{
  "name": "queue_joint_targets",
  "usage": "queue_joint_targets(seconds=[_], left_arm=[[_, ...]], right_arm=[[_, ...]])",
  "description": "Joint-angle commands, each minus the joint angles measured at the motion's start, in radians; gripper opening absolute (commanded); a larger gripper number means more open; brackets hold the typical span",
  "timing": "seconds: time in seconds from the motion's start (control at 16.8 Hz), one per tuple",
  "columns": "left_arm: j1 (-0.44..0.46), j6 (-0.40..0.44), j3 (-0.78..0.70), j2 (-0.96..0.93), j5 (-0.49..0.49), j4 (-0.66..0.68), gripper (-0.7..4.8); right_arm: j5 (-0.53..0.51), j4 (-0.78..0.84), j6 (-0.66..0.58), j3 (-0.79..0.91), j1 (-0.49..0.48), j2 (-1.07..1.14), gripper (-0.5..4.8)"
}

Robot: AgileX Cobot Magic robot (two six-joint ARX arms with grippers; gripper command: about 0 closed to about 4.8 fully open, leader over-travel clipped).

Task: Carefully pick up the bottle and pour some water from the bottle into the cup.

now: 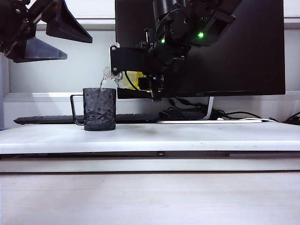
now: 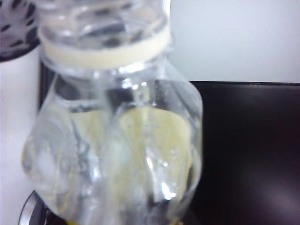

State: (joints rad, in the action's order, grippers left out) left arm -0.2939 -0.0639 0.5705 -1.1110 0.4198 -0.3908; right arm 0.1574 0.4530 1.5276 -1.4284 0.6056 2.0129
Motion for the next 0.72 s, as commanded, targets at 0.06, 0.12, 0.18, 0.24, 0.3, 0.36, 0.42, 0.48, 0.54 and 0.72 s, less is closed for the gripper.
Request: queue_joint_targets(seconds=[0.06, 0.12, 0.18, 0.24, 0.3, 0.36, 0.42, 0.48, 0.54, 0.72], left_arm=[[0.001, 0.004, 0.003, 0.003, 0.008, -0.006, 4.79], [0.001, 0.004, 0.003, 0.004, 0.008, -0.006, 4.79], [0.001, 0.004, 0.003, 0.004, 0.008, 0.002, 4.79], [0.001, 0.004, 0.003, 0.004, 0.008, 0.011, 4.79], [0.001, 0.005, 0.003, 0.004, 0.008, 0.024, 4.79], [0.001, 0.005, 0.003, 0.004, 0.008, 0.025, 4.79], [0.001, 0.004, 0.003, 0.004, 0.007, 0.023, 4.79], [0.001, 0.004, 0.003, 0.004, 0.007, 0.023, 4.79], [0.001, 0.004, 0.003, 0.004, 0.008, 0.023, 4.79], [0.001, 0.004, 0.003, 0.004, 0.008, 0.023, 4.79]], right_arm=[[0.002, 0.084, -0.001, -0.011, 0.001, -0.011, 2.10], [0.003, 0.083, -0.001, -0.011, 0.001, -0.011, 2.10], [0.003, 0.084, -0.001, -0.011, 0.001, -0.011, 2.10], [0.002, 0.084, -0.001, -0.011, 0.001, -0.011, 2.10], [0.002, 0.084, -0.001, -0.011, 0.001, -0.011, 2.10], [0.002, 0.084, -0.001, -0.011, 0.001, -0.011, 2.10], [0.002, 0.084, -0.001, -0.011, 0.001, -0.011, 2.10], [0.002, 0.084, 0.000, -0.011, 0.001, -0.011, 2.10], [0.002, 0.084, 0.014, -0.011, 0.001, -0.011, 2.10], [0.002, 0.084, 0.022, -0.011, 0.001, -0.011, 2.10]])
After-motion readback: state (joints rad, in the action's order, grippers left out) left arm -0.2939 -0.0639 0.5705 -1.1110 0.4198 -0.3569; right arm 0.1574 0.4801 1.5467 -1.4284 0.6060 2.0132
